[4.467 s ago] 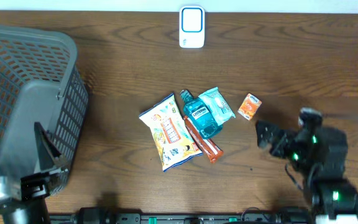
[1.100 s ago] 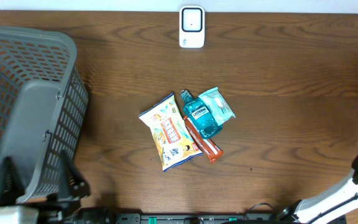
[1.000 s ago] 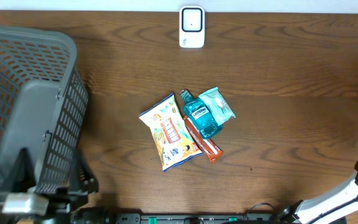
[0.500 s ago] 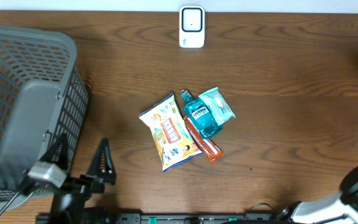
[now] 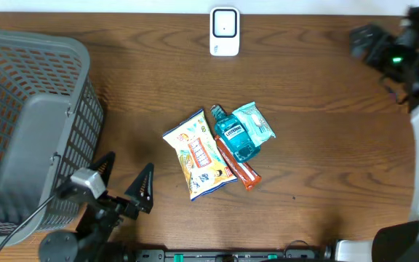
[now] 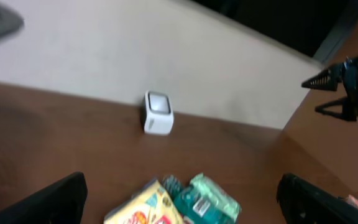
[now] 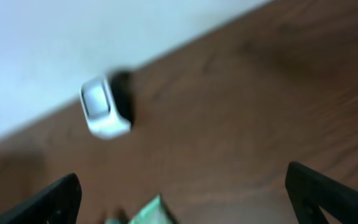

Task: Scan the item barcode
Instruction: 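Move the right gripper back toward the items near the scanner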

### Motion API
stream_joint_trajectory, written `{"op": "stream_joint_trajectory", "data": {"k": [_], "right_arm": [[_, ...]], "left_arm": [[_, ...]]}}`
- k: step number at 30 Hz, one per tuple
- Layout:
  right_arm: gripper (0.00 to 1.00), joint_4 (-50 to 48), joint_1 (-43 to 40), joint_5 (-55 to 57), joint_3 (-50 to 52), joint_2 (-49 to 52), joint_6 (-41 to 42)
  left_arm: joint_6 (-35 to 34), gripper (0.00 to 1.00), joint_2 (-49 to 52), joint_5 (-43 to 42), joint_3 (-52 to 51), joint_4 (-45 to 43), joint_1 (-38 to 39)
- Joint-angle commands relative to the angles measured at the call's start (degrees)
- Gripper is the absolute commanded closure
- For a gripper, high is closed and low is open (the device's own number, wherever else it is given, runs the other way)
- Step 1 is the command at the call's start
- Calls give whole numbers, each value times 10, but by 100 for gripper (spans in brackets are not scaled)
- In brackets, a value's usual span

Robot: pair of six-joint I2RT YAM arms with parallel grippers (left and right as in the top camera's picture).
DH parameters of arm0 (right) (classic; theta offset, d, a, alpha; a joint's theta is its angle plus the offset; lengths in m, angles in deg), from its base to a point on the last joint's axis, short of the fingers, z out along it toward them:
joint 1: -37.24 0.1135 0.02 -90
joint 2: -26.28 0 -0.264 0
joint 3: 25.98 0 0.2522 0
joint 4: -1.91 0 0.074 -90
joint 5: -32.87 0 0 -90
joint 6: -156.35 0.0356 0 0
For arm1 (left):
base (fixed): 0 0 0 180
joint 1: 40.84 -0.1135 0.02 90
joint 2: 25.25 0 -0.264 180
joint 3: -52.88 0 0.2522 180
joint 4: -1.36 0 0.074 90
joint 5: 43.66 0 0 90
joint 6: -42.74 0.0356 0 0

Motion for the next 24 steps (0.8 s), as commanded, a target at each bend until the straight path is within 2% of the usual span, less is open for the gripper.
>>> {"op": "stream_joint_trajectory", "data": {"k": [1, 7, 14, 16, 21, 24], "right_arm": [[1, 28, 55, 18, -2, 31, -40], [6, 84, 168, 61, -2, 79, -70], [18, 113, 291, 266, -2, 150, -96], [24, 118, 313, 307, -2, 169, -100], [27, 120, 349, 353, -2, 223, -101], [35, 122, 355, 353, -2, 251, -102]], "left_arm": [[7, 2, -2, -14, -38, -24, -2], [-15, 2, -2, -14, -90, -75, -2], [-14, 2, -2, -14, -99, -40, -2], [-14, 2, -2, -14, -99, -35, -2], [-14, 2, -2, -14, -99, -34, -2], [-14, 2, -2, -14, -99, -31, -2]]}}
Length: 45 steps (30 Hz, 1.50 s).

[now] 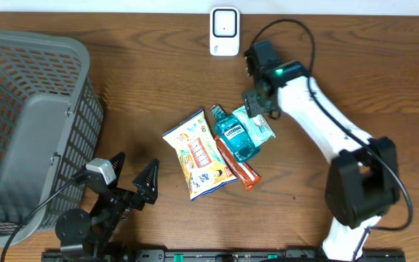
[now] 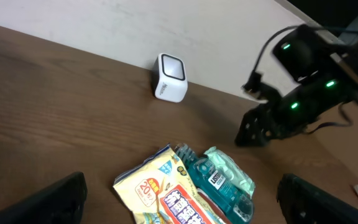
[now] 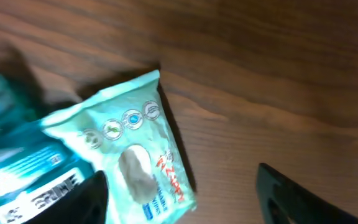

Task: Scan the item barcode
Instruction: 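Move the right gripper back toward the items near the scanner, then grasp the green wipes pack with the right gripper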

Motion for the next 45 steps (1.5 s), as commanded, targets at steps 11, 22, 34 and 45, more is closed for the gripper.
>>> {"op": "stream_joint_trajectory", "data": {"k": [11, 22, 34, 45], "right_arm": [[43, 19, 10, 32, -2, 45, -6], [44, 20, 42, 35, -3, 43, -17], [42, 29, 73, 56, -3, 17, -9], [43, 13, 80, 59, 8, 17, -9]], "left_arm": [[0, 2, -3, -12, -1, 46, -2], [0, 2, -3, -12, -1, 46, -2], [0, 2, -3, -12, -1, 46, -2], [0, 2, -3, -12, -1, 46, -2]]}}
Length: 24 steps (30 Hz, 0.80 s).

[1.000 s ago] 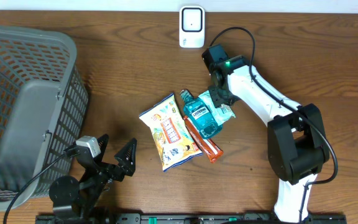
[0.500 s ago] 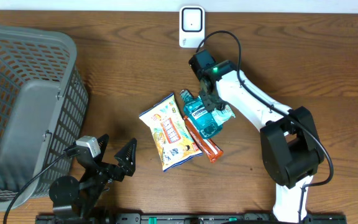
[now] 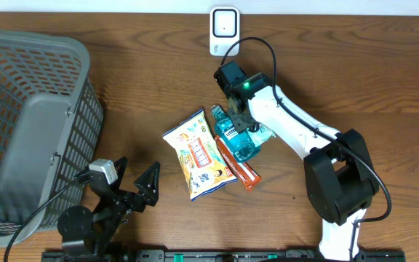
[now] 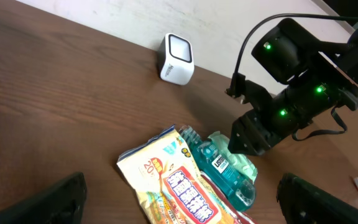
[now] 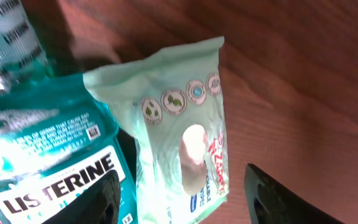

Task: Scan the item barcode
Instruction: 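Grasp the green wipes pack with the right gripper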

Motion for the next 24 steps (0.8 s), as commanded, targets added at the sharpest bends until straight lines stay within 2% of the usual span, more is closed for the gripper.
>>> {"op": "stream_joint_trajectory", "data": {"k": [1, 11, 16, 21, 24], "right_arm": [[43, -15, 3, 13, 13, -16, 0], [45, -89, 4, 42, 96, -16, -2], [50, -137, 4, 54, 142, -16, -2], [63, -196, 3, 98, 187, -16, -2], [73, -212, 3, 131, 202, -16, -2]], "left_arm": [[1, 2, -2, -12, -1, 0, -2], [1, 2, -2, -11, -1, 0, -2], [1, 2, -2, -12, -1, 0, -2], [1, 2, -2, -12, -1, 0, -2], [1, 2, -2, -12, -1, 0, -2]]}}
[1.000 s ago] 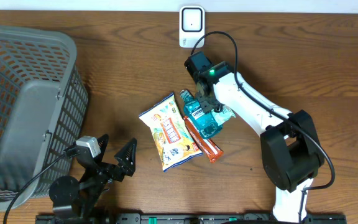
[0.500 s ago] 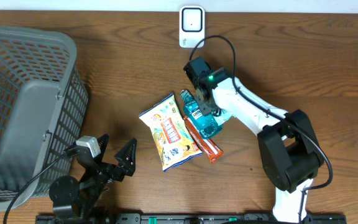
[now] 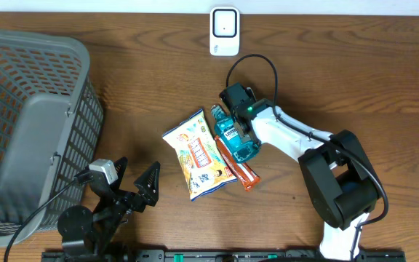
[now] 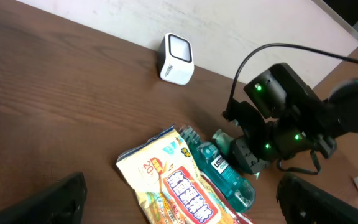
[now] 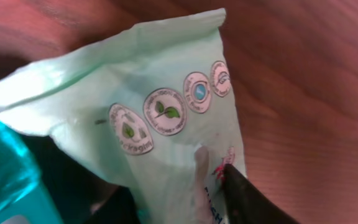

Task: Scan the item barcode
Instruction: 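Grasp the green wipes pack with the right gripper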

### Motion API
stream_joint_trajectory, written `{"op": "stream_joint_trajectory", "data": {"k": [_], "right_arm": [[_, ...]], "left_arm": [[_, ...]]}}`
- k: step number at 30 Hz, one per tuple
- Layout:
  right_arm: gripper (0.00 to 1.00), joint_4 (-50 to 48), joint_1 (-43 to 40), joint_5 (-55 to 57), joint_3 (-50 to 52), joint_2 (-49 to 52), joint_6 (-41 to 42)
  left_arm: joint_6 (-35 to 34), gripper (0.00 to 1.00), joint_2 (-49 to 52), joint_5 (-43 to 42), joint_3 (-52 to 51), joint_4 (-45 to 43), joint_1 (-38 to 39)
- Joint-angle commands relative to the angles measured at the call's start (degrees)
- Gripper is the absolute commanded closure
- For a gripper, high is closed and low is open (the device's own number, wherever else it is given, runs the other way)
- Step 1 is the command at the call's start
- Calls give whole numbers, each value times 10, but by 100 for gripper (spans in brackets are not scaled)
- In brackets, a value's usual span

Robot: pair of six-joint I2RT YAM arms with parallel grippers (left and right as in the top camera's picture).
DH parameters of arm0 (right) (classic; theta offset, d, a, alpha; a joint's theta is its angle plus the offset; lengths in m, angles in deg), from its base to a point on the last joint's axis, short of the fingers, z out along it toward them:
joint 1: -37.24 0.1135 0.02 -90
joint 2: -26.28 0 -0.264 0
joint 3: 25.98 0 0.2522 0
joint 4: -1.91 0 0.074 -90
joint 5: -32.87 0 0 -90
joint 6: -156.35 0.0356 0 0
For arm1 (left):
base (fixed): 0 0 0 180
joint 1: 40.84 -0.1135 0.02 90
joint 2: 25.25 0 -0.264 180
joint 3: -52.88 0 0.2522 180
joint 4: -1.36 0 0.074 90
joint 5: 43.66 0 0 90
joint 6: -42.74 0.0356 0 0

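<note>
A mint-green wipes pack fills the right wrist view, lying on the table against a teal Listerine bottle. My right gripper is down on the pack with a finger pressed against each side of it. In the overhead view the right gripper covers most of the pack. The white barcode scanner stands at the table's back edge, also seen as the white scanner. My left gripper hangs open near the front left, holding nothing.
A yellow snack bag and a red stick pack lie beside the bottle. A large grey basket takes up the left side. The right arm's black cable loops toward the scanner.
My right gripper has come lower onto the wipes pack and its fingers have narrowed from wide apart to pressing the pack's sides. The left arm has not moved.
At first my right arm was at the far right edge, away from the items. Then it was open over the wipes pack beside the bottle, then lower and closer over it. Now its fingers are closed against the pack. The items themselves lie where they were.
</note>
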Motion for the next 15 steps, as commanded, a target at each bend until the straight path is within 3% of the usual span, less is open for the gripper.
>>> {"op": "stream_joint_trajectory", "data": {"k": [1, 5, 10, 15], "right_arm": [[77, -3, 1, 45, 27, 3, 2], [99, 2, 2, 46, 23, 3, 2], [99, 64, -3, -66, -29, -3, -2], [99, 154, -45, -358, -101, -30, -101]], "left_arm": [[1, 2, -2, -11, -1, -1, -2], [1, 2, -2, -11, -1, -1, -2], [1, 2, -2, -11, -1, -1, -2], [1, 2, -2, -11, -1, -1, -2]]}}
